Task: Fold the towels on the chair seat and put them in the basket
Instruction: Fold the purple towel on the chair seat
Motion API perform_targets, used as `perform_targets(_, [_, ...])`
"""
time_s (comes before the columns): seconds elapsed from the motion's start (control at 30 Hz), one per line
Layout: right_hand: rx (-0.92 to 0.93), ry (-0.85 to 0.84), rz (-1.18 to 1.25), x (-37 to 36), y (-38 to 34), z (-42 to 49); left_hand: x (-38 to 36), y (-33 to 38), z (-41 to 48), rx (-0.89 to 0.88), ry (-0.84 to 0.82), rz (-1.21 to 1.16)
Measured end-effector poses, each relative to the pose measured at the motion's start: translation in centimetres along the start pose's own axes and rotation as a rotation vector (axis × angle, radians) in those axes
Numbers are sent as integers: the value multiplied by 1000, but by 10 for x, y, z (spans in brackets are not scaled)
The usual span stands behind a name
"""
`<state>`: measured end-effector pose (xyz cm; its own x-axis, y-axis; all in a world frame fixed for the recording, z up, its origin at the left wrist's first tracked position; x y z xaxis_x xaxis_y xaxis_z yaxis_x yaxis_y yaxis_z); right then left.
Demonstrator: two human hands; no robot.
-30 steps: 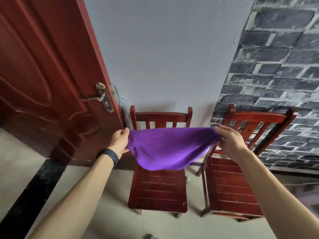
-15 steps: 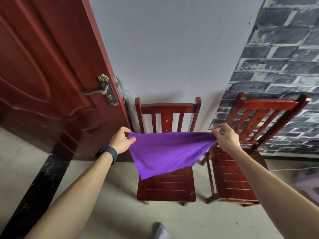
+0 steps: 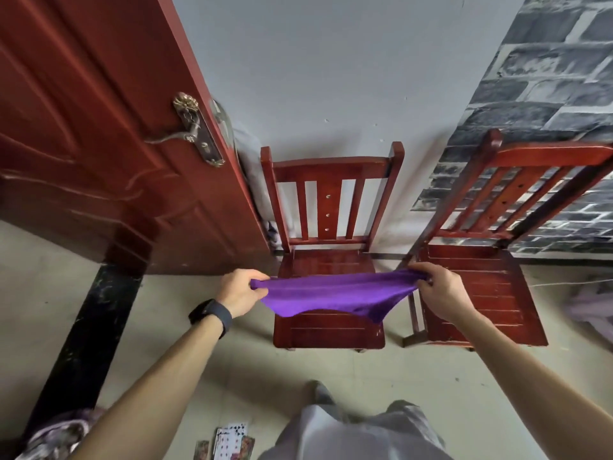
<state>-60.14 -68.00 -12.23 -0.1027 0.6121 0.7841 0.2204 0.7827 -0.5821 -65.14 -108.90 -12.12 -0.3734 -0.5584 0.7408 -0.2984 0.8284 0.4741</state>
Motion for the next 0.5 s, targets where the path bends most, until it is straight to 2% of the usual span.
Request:
perform_targets(0.1, [48,66,-76,-24,14,-17,-17,-15,-8,12,85,22])
perform_targets(0.2, [55,9,-140,-44,31,-38,-32,-41,-13,52,113,199])
perform_targets(0.27, [35,-59,-196,-52,43,-48,-46,-56,-12,48,-7,316])
perform_targets(0.37, [-18,-215,-246,-62,61,-52,-69,-68,-13,68,-350,378])
perform_targets(0.5, [-11,-313,-232,-64,70,-30,-64,-50,5,71,-376,410])
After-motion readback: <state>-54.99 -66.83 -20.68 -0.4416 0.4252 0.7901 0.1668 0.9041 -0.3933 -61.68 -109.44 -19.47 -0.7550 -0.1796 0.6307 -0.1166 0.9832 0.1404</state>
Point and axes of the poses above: each hand's wrist, its own z-axis towards the middle knuckle, its own x-axis out of the back of the hand, y = z × x, the point moved 5 cm from there along z, towards the middle knuckle, and after that the axes turned 7 degrees about x, right-handed, at the moved point
